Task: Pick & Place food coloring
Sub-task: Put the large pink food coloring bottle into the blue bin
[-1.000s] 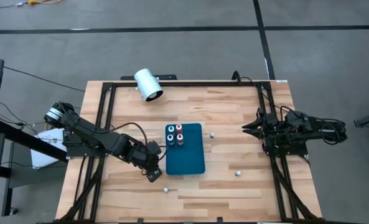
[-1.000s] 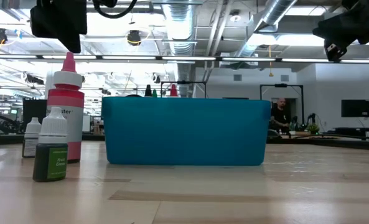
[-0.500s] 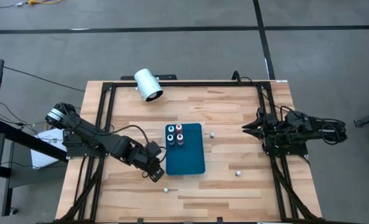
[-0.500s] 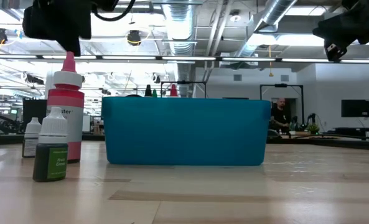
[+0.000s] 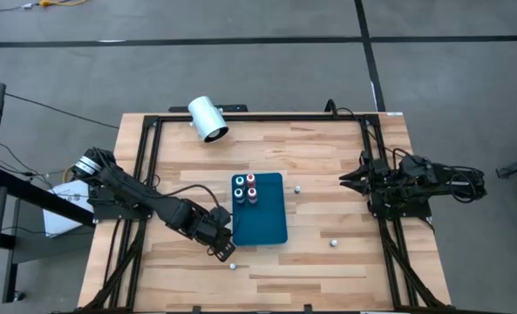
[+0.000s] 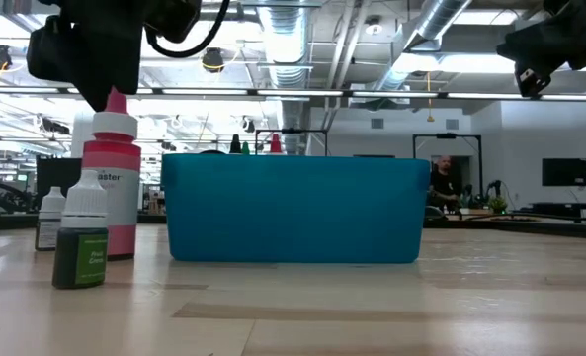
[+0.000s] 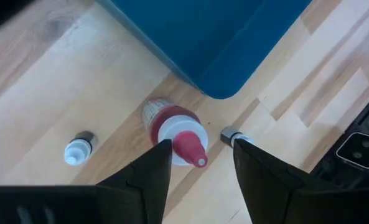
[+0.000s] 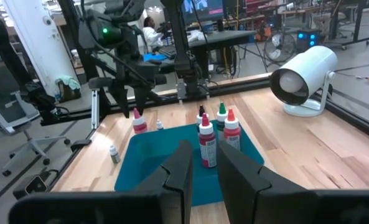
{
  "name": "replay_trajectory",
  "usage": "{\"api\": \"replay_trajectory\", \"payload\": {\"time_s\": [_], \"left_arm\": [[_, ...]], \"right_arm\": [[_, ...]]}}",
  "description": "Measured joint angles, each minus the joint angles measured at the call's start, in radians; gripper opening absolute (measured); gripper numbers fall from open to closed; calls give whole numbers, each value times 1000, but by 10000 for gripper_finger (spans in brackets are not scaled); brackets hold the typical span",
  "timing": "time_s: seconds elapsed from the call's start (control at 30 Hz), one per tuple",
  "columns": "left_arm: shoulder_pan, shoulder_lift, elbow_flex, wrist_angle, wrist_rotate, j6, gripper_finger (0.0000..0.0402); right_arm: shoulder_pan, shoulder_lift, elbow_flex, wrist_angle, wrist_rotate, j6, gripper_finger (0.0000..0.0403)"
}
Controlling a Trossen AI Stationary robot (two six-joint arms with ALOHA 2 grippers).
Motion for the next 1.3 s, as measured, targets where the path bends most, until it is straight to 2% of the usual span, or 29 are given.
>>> {"api": "replay_trajectory", "payload": {"time_s": [1.07,1.3], "left_arm": [[4,5,21,-58,-40,65,166],[4,5,22,-76,-39,81,116]], "right_arm": [[0,0,0,1,0,0,60],[0,0,0,1,0,0,60]]}}
